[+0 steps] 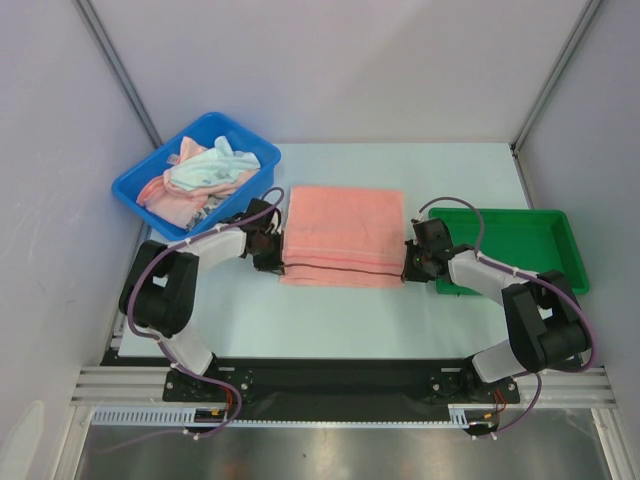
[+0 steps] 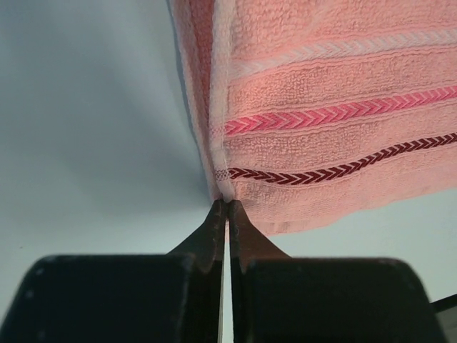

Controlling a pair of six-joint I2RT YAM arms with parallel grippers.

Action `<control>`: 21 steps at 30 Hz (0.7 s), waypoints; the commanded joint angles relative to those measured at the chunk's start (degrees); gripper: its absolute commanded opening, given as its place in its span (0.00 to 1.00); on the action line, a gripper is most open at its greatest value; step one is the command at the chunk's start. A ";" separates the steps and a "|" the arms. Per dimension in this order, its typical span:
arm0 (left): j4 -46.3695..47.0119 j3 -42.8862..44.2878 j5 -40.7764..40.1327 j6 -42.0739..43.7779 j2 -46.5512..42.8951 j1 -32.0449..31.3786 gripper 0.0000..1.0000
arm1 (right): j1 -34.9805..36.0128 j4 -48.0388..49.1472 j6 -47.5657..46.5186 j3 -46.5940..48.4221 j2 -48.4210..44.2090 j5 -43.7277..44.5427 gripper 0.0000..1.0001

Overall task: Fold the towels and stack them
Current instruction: Fold the towel

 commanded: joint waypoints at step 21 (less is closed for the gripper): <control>-5.04 -1.77 -0.17 -5.39 -7.99 -0.47 0.00 | 0.39 -3.31 -1.17 3.09 -0.99 2.67 0.03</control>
